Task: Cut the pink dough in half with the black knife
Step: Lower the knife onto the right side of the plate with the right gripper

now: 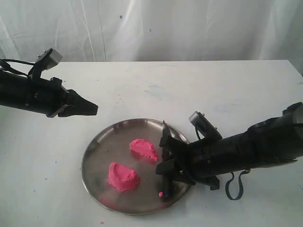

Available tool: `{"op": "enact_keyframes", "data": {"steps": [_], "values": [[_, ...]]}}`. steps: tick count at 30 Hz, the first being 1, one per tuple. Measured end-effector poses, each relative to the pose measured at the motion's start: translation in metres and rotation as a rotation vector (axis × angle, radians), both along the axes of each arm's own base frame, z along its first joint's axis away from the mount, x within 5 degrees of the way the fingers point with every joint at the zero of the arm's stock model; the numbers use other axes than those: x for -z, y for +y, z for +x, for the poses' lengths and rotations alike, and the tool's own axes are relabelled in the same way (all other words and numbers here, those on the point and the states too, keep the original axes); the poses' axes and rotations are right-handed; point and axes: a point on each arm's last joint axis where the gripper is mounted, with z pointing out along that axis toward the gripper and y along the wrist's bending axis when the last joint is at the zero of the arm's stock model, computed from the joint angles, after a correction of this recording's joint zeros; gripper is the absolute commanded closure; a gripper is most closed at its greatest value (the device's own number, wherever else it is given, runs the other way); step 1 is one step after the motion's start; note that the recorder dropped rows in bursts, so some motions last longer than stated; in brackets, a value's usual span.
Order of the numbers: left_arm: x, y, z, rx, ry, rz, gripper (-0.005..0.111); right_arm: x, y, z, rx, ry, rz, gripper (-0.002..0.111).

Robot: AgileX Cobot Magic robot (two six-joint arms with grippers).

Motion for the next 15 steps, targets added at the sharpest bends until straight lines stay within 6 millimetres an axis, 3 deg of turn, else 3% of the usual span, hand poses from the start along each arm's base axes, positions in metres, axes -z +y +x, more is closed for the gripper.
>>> {"op": "enact_keyframes", "data": {"steps": [15], "values": [[0.0, 0.0, 0.0, 0.0, 0.0, 0.0, 0.107, 0.0084, -0.0049, -0.0071, 0.026, 0.039, -0.039, 0.087]]}}
